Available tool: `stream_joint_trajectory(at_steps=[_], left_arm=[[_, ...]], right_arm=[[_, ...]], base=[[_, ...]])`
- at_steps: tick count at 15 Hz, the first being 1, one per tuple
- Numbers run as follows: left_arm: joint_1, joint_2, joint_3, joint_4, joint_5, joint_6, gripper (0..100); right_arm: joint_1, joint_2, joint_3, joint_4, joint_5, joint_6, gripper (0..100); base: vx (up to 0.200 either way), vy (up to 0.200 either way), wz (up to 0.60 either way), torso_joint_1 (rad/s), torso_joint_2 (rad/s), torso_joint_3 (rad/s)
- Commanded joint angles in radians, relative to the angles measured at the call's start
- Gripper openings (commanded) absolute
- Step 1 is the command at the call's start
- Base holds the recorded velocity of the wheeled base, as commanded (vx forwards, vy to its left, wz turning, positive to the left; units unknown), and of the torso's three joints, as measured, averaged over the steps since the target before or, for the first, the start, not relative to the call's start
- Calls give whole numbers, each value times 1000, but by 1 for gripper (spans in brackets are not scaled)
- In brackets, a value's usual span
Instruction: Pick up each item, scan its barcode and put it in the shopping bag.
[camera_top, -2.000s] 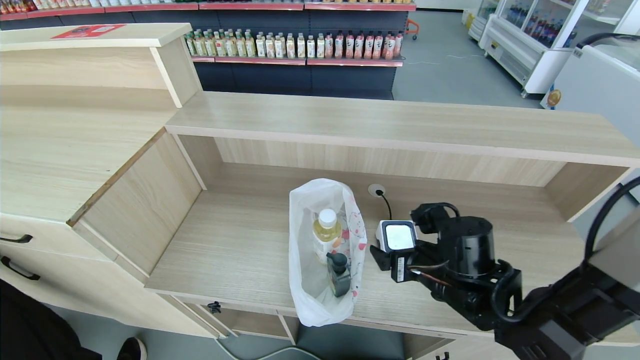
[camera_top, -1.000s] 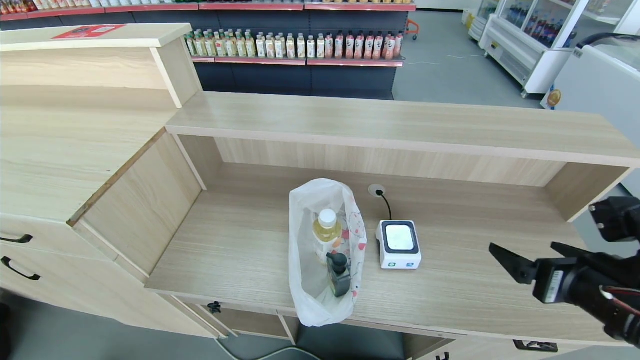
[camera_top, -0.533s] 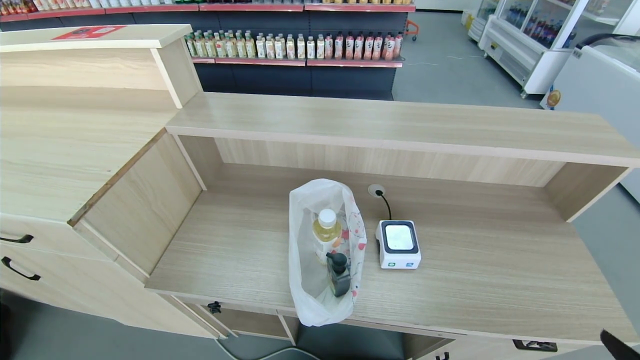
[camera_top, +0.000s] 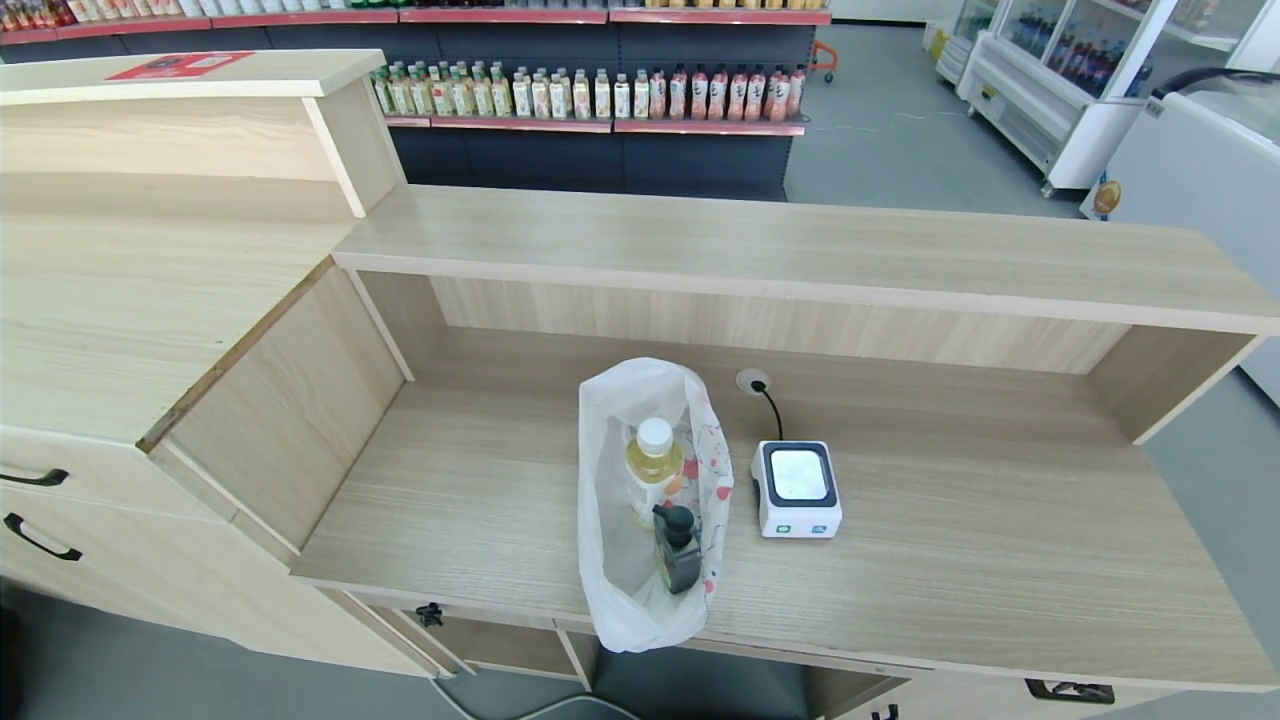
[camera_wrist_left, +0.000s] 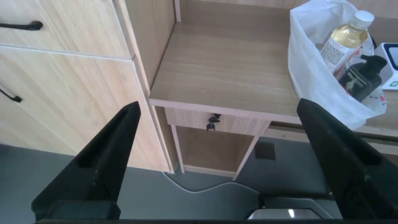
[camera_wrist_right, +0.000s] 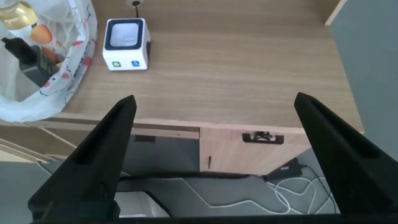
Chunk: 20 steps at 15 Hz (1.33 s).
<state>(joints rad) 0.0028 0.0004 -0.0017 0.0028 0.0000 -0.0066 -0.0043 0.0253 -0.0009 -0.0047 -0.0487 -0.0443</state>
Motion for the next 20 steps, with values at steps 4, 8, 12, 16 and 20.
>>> stream_joint_trajectory(at_steps=[4,8,12,16,20], left_arm=[[0,0,0,0,0,-1,100],[0,0,0,0,0,-1,100],[0,1,0,-1,0,-9,100],[0,1,0,0,-2,7,100],[0,0,0,-1,-2,10,100]], right_arm=[[0,-25,1,0,-2,18,100],[0,-25,1,0,-2,21,100],[0,-25,1,0,-2,18,100],[0,-25,1,0,-2,14,100],[0,-25,1,0,-2,12,100]], base=[[0,0,0,0,0,0],[0,0,0,0,0,0],[0,0,0,0,0,0],[0,-150,0,2,2,3],[0,-200,0,7,-2,4]])
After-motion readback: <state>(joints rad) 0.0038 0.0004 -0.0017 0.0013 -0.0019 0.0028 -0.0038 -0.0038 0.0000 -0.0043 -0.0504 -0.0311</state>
